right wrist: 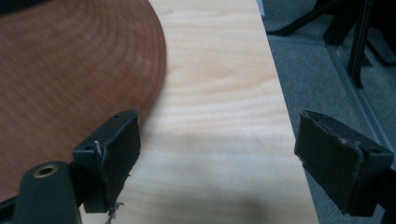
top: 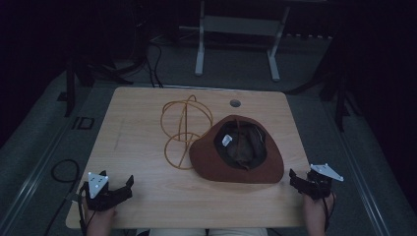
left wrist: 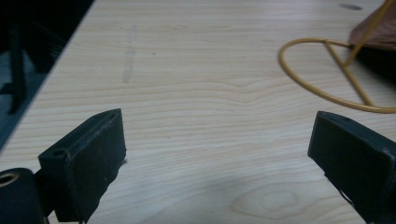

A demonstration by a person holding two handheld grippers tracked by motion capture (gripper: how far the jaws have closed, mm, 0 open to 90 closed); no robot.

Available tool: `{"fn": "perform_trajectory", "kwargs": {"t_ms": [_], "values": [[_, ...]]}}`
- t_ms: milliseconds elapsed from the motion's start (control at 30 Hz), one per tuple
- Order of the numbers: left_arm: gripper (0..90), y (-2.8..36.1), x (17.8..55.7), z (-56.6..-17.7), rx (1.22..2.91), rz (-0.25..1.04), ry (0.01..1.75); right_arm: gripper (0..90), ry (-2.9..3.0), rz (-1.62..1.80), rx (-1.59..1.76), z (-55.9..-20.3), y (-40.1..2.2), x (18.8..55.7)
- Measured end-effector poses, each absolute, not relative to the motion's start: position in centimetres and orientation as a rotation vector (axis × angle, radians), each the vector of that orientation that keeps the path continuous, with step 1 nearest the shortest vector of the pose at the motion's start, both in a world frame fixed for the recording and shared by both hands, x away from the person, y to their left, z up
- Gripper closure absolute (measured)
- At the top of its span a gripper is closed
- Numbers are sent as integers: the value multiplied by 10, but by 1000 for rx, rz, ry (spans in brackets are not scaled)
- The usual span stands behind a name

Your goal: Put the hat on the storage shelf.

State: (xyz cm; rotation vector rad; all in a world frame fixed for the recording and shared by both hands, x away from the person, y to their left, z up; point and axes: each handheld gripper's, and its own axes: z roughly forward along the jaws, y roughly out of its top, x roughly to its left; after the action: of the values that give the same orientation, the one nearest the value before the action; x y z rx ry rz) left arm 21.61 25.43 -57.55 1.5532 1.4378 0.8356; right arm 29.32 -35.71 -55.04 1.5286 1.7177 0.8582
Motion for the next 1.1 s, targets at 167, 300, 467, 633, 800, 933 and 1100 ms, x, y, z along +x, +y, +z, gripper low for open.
{"fn": "perform_trajectory", "kwargs": {"t_ms": [167,300,467,633,800,933,1100], "values": [[48,251,217,-573,1582,762,1453,142,1766,883,1514,-542,-348,302],[48,249,218,-573,1596,737,1464,142,1783,926,1510,-533,-342,308],[48,247,218,-574,1622,731,1445,141,1817,981,1466,-516,-333,318],[48,245,218,-574,1635,712,1426,133,1908,988,1422,-499,-316,331],[48,246,218,-574,1636,701,1429,134,1921,975,1385,-483,-301,343],[48,246,217,-575,1633,719,1422,132,1889,1014,1394,-475,-297,352],[48,246,217,-573,1628,718,1414,147,1942,1049,1444,-477,-291,370]]}}
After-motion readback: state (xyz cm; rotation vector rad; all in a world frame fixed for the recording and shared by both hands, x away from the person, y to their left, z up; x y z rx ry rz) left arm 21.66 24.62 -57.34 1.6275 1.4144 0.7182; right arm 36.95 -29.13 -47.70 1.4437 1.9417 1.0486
